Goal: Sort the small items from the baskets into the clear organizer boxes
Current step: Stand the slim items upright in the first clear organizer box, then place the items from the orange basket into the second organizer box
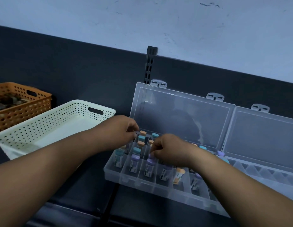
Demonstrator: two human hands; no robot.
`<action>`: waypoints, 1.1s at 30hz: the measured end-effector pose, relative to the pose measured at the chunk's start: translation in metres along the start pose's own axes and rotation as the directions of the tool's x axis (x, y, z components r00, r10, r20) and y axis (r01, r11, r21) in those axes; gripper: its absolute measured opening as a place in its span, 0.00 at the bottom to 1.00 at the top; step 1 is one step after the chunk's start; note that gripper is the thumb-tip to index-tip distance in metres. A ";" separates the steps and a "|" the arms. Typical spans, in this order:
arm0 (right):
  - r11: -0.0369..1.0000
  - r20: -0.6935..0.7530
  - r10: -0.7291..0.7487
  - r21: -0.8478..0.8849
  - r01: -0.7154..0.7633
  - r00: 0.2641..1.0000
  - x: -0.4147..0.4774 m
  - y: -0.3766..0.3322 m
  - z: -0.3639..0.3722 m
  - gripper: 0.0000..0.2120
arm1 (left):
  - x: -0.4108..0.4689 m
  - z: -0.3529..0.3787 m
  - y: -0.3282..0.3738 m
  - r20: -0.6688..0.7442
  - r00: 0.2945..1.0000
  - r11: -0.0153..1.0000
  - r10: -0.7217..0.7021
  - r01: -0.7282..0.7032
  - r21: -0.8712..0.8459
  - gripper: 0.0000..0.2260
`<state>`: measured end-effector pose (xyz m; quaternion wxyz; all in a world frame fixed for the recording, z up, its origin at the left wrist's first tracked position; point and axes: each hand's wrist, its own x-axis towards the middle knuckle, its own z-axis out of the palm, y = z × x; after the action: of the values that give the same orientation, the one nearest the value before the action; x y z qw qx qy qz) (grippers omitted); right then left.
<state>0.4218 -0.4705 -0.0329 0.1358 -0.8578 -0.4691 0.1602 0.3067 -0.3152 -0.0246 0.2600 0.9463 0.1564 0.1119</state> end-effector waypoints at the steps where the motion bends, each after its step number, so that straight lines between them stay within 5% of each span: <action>1: 1.000 -0.001 0.001 -0.007 -0.001 1.000 0.001 0.000 -0.001 0.05 | -0.001 -0.001 -0.001 -0.004 1.000 1.000 -0.005 0.005 0.000 0.06; 18: 0.961 -0.173 -0.256 -0.150 0.232 0.951 0.022 -0.094 0.011 0.09 | -0.042 -0.065 -0.076 -0.247 0.965 0.967 -0.089 0.143 0.209 0.12; 23: 0.988 -0.286 -0.070 -0.149 0.028 0.956 0.050 -0.140 0.036 0.11 | -0.060 -0.096 -0.133 -0.305 0.932 0.893 -0.195 0.297 0.338 0.16; 27: 0.959 -0.155 0.225 -0.140 -0.247 0.962 0.068 -0.179 0.052 0.09 | -0.063 -0.112 -0.178 -0.233 0.934 0.831 -0.272 0.350 0.432 0.07; 33: 0.914 -0.222 0.402 0.031 -0.406 0.888 0.079 -0.206 0.078 0.05 | -0.061 -0.119 -0.218 -0.034 0.932 0.887 -0.361 0.354 0.296 0.07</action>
<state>0.2737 -0.2889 -0.0362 0.1443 -0.9501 -0.2636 0.0836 0.1629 -0.1044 -0.0477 0.1326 0.9306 0.3401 0.0272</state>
